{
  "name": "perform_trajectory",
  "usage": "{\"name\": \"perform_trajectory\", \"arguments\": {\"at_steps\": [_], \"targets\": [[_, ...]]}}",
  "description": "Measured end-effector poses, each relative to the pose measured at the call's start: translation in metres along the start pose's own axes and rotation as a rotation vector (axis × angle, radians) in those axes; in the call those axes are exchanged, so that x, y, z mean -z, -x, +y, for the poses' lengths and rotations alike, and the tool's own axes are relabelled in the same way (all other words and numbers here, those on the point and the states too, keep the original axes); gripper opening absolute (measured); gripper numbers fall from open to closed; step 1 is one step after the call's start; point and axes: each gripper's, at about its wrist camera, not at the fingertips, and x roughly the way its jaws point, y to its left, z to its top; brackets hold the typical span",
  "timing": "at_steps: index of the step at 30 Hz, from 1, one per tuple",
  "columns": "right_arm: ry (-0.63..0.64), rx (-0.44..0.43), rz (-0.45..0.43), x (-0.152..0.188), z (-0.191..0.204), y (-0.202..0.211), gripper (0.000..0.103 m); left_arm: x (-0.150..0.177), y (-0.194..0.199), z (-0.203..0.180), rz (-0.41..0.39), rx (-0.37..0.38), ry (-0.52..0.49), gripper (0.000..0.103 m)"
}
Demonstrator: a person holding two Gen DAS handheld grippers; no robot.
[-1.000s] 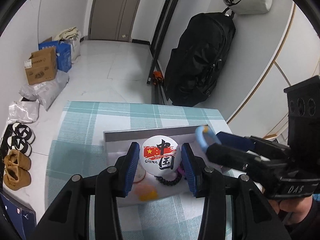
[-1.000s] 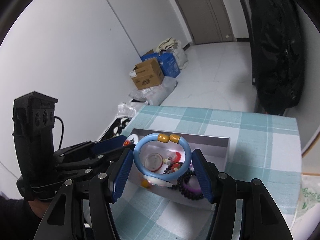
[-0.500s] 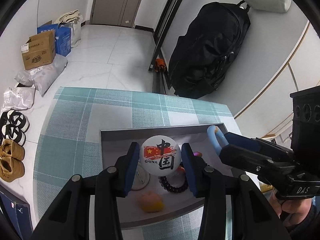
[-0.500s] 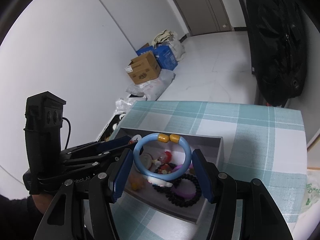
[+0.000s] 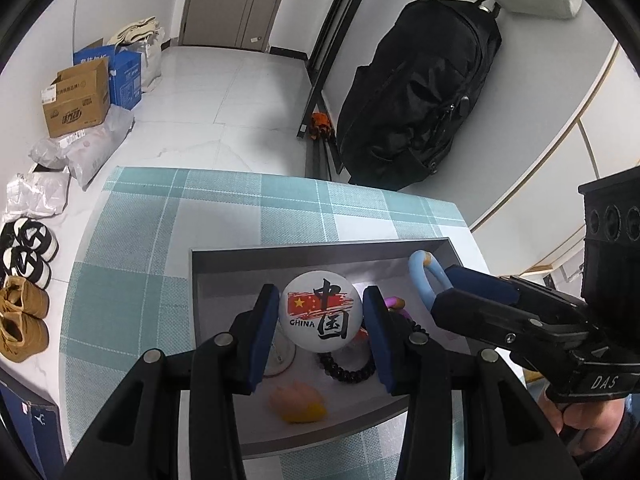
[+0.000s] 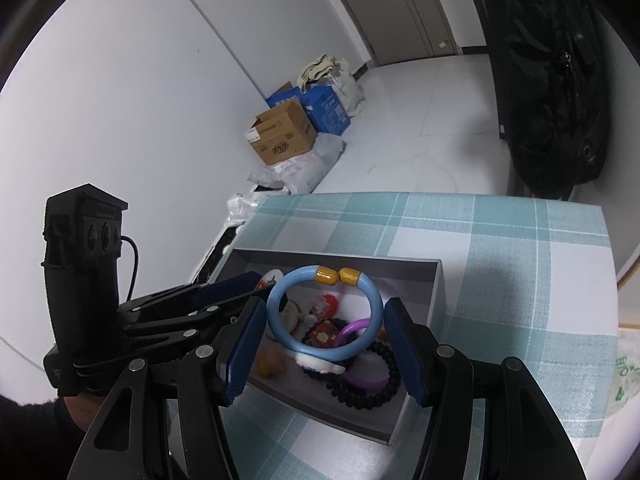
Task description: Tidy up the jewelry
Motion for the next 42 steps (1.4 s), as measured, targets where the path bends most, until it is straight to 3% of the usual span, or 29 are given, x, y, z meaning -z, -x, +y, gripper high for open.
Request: {"name": "perform_trajectory", "arguments": {"at_steps": [8,10,13,33,37,40,42], "targets": [[0.0,0.001,-0.014,0.0,-0.001,-0.001,0.061,-0.003,-0.001,0.006,-0.007,0.038,0.055,0.038],[0.007,0.004,-0.017,0.001,0.0,-0.001,0.062,-0.003,0.0,0.004,-0.007,0.032,0.046,0.049],[0.005,-0.002,-0.025,0.001,0.001,-0.001,0.062,-0.002,0.004,0.002,-0.024,0.026,0.052,0.056],[0.05,0.018,-0.142,0.013,0.014,0.023,0.071,0.009,0.035,-0.005,-0.131,-0.07,0.005,0.057],[0.073,0.04,-0.191,0.022,0.021,0.038,0.081,0.012,0.045,-0.011,-0.174,-0.104,-0.021,0.059],[0.08,0.049,-0.224,0.028,0.026,0.047,0.085,0.017,0.053,-0.015,-0.219,-0.133,-0.038,0.072],[0.086,0.064,-0.246,0.033,0.029,0.053,0.09,0.022,0.062,-0.018,-0.262,-0.143,-0.056,0.074]]}}
